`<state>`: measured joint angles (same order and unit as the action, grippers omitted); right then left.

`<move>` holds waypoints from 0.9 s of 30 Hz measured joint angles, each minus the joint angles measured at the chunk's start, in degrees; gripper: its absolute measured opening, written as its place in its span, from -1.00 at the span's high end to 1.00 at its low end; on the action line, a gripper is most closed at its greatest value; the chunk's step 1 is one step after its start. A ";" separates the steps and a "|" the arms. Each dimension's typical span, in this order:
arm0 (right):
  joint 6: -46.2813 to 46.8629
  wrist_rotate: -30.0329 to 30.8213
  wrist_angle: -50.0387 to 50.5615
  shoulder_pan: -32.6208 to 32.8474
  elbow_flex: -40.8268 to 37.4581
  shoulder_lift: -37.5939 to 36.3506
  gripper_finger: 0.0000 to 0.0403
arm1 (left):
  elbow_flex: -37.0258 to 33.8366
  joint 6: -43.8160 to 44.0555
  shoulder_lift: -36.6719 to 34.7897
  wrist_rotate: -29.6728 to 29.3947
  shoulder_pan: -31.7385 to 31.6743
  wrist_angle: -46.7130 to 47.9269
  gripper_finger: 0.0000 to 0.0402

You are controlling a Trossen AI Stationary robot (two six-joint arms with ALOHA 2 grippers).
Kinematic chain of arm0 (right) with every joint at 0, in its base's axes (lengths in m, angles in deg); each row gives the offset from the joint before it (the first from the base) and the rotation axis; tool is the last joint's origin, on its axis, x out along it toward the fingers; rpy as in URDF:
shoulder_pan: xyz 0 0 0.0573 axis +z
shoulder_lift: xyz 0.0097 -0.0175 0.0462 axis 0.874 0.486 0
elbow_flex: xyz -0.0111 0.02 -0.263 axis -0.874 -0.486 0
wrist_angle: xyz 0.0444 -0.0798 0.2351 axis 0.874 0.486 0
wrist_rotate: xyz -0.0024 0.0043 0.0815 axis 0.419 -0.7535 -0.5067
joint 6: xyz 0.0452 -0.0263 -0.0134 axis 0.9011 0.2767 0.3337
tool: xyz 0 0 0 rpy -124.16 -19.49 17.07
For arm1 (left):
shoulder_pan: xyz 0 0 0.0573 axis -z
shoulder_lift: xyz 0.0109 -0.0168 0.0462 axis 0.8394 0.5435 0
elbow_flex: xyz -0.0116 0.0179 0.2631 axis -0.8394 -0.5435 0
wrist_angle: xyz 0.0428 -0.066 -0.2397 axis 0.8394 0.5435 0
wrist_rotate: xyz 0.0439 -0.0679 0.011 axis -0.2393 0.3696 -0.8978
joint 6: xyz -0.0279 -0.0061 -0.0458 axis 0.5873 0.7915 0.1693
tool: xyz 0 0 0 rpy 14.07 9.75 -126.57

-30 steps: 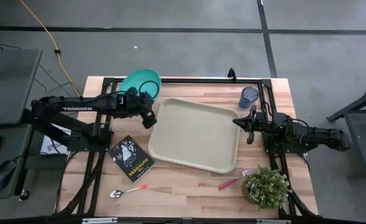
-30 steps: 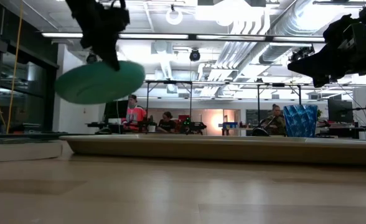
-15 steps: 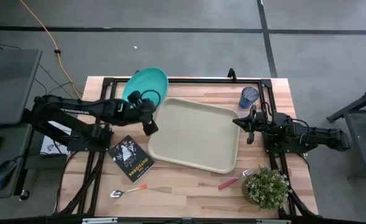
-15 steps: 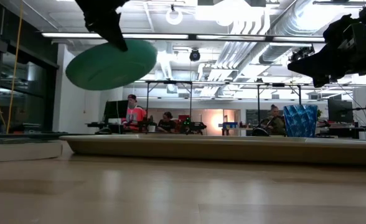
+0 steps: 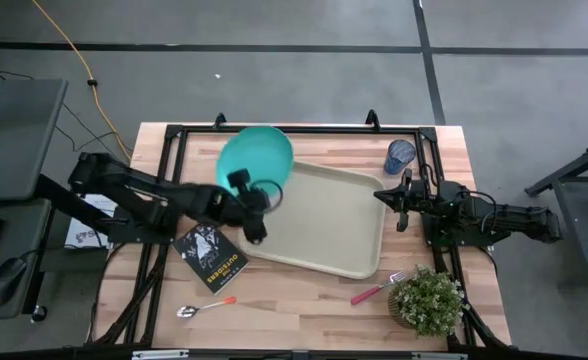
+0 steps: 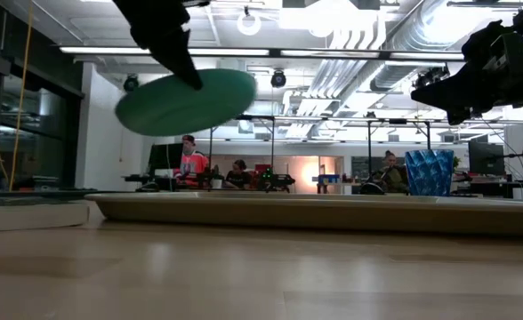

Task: Pick and place plate/cup/fork/spoon on tray
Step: Put the blue plate on the gray serving tray

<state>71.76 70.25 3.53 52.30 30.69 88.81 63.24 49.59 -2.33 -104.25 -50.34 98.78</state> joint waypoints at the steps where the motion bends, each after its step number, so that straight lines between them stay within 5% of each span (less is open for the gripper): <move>1: -0.02 0.00 0.00 -0.02 0.00 0.00 1.00 | 0.00 -1.72 1.18 0.02 1.05 -2.07 1.00; 8: 0.00 0.00 0.00 0.00 0.00 0.00 1.00 | 2.65 -15.43 10.17 -0.57 7.69 -14.87 1.00; 16: 0.00 -0.02 0.00 -0.02 0.00 0.00 1.00 | 17.52 -26.05 24.08 1.78 13.38 -13.69 1.00; 21: 0.00 0.00 0.00 0.00 0.00 0.00 1.00 | 21.42 -27.83 31.01 5.57 13.19 -13.60 1.00; 27: 0.00 0.00 0.00 -0.02 0.00 0.00 1.00 | 18.21 -21.77 33.84 4.57 9.77 -13.38 1.00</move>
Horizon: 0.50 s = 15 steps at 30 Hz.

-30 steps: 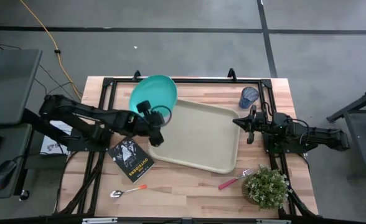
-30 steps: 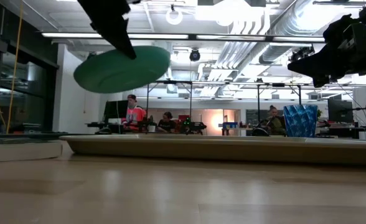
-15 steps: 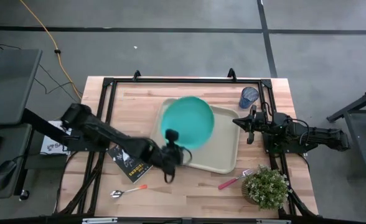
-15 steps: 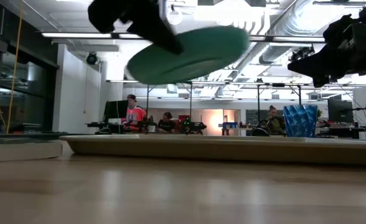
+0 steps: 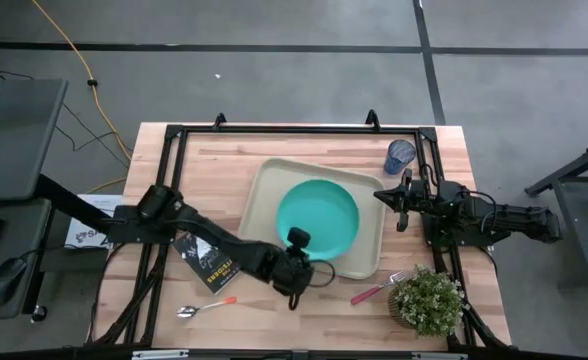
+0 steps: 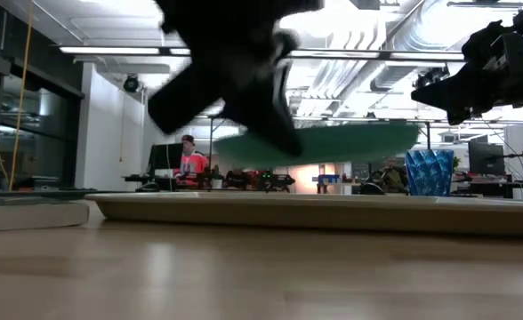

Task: Pick and place plate/cup/fork/spoon on tray
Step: Put the blue plate on the gray serving tray

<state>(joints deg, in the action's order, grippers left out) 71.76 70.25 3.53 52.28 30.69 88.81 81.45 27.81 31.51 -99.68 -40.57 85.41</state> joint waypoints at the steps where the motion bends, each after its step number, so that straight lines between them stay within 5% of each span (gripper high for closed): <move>1: 0.00 0.00 0.00 0.02 0.00 0.00 1.00 | -1.11 1.56 0.00 0.00 -0.60 -0.63 1.00; 15: 0.00 0.00 0.00 0.02 0.00 0.00 1.00 | -8.42 0.25 -0.49 4.30 -2.36 -11.05 1.00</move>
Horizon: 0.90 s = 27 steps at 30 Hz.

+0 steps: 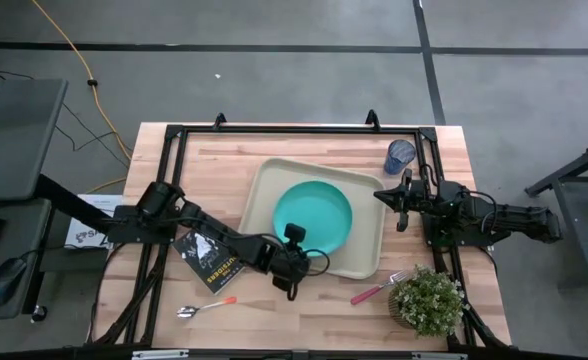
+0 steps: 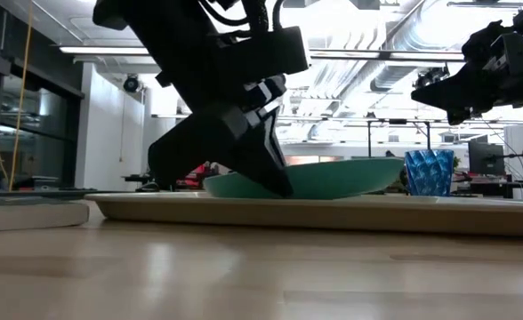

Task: Pick and place plate/cup/fork/spoon on tray
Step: Put the blue plate on the gray serving tray

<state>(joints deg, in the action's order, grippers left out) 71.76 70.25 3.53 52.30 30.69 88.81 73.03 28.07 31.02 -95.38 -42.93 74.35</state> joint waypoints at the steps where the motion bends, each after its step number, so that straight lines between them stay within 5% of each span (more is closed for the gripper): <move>1: 0.00 0.00 0.00 -0.01 0.00 0.00 1.00 | 0.00 -0.78 -0.02 0.48 0.00 0.07 1.00; 11: 0.00 -0.02 0.00 0.00 -0.01 0.00 1.00 | 0.00 -4.45 -0.02 7.93 -1.22 -0.57 1.00; 19: 0.00 -0.02 0.00 -0.01 0.00 0.00 1.00 | 0.00 -4.25 0.20 3.31 -3.95 0.50 1.00; 27: 0.00 0.00 0.00 -0.02 0.00 0.00 1.00 | 0.00 -1.97 0.24 4.97 -5.91 5.05 1.00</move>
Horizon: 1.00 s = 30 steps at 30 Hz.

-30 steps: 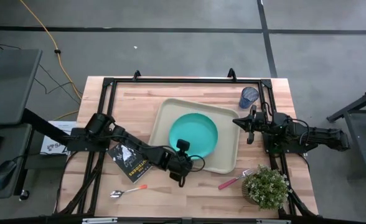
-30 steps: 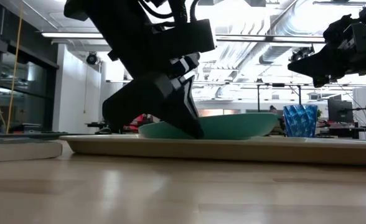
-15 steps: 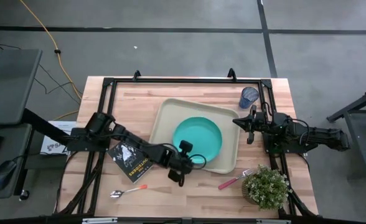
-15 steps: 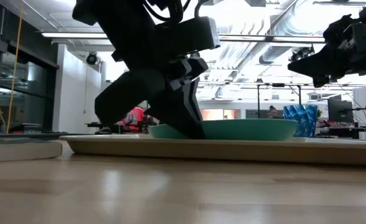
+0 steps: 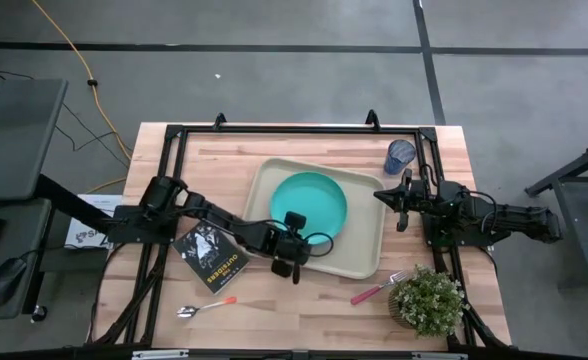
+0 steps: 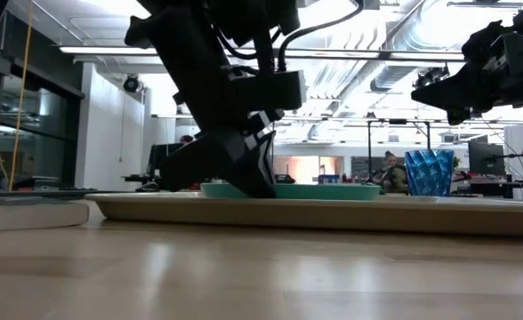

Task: Pick and place plate/cup/fork/spoon on tray
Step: Put the blue plate on the gray serving tray

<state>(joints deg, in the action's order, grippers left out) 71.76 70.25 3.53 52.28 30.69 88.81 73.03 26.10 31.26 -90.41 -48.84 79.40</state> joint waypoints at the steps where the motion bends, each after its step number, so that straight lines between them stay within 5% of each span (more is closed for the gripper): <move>1: 0.00 -0.02 0.00 0.02 0.00 0.00 1.00 | 0.00 0.15 -0.02 0.27 -0.03 -0.09 1.00; 30: -0.02 0.00 0.00 0.02 0.00 0.00 1.00 | 0.00 1.91 0.05 1.09 0.62 -2.40 0.92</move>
<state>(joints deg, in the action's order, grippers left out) 71.73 70.25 3.53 52.30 30.69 88.81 73.03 28.01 31.31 -89.32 -48.22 77.00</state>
